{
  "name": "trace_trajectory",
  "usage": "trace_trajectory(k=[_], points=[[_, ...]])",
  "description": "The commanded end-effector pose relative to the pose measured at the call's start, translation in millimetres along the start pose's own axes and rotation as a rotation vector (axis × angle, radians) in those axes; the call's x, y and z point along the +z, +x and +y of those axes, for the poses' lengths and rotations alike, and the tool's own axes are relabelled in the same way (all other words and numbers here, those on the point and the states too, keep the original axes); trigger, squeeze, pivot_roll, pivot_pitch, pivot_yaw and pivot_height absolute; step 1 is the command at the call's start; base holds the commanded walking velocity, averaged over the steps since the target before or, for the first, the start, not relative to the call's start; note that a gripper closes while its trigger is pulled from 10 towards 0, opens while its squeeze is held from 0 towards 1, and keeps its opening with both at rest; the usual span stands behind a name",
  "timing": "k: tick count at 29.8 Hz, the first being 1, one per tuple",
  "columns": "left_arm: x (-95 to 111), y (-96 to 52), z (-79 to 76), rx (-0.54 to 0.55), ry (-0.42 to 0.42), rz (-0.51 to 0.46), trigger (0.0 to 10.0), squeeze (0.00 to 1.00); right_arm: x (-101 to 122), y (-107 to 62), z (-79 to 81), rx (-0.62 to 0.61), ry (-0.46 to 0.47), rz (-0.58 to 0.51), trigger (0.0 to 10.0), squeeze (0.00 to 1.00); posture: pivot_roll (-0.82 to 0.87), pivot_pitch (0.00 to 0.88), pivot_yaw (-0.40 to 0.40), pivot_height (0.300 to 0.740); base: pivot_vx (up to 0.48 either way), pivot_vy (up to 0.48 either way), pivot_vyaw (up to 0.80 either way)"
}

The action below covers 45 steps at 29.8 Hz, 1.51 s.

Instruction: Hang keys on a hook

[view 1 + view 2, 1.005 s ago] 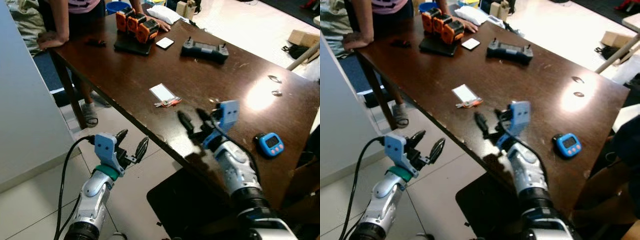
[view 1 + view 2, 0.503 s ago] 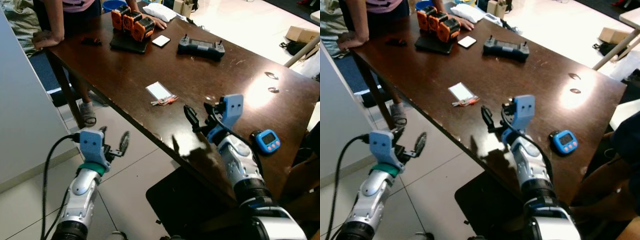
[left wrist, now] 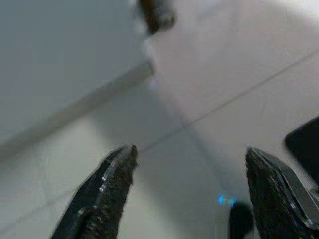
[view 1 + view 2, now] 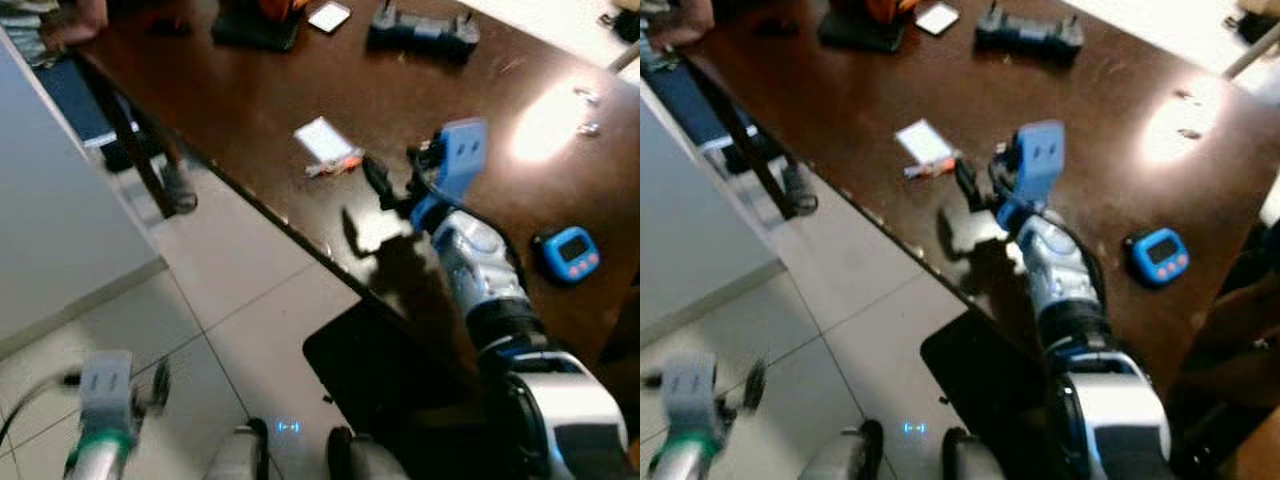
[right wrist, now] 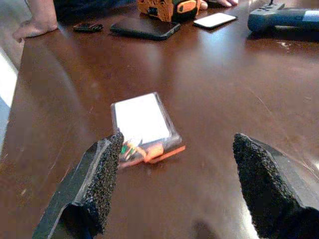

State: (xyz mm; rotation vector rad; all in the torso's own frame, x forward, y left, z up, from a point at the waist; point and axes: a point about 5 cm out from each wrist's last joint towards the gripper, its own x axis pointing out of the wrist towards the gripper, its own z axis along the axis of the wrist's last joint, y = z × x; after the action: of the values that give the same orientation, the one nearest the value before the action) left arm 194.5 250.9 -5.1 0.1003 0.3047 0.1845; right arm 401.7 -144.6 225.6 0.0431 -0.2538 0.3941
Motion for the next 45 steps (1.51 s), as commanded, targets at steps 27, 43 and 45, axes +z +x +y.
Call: trace_trajectory(k=[27, 43, 45], points=[[-7, -31.4, -24.5, -0.055, 0.035, 0.038, 10.0, 0.00, 3, 30.5, 29.4, -0.007, -0.153, 0.173, 0.0, 0.00, 0.19, 0.427, 0.044, 0.740, 0.000, 0.000, 0.00], [6, -17.5, -31.2, -0.051, 0.040, 0.005, 10.0, 0.00, -37, 15.3, 42.8, 0.147, -0.126, 0.407, 0.0, 0.00, 0.17, 0.382, 0.021, 0.740, 0.000, 0.000, 0.00], [7, -14.7, -32.0, -0.049, 0.038, 0.003, 10.0, 0.00, -42, 12.4, 41.5, 0.146, -0.131, 0.428, 0.0, 0.00, 0.17, 0.373, 0.017, 0.740, 0.000, 0.000, 0.00]])
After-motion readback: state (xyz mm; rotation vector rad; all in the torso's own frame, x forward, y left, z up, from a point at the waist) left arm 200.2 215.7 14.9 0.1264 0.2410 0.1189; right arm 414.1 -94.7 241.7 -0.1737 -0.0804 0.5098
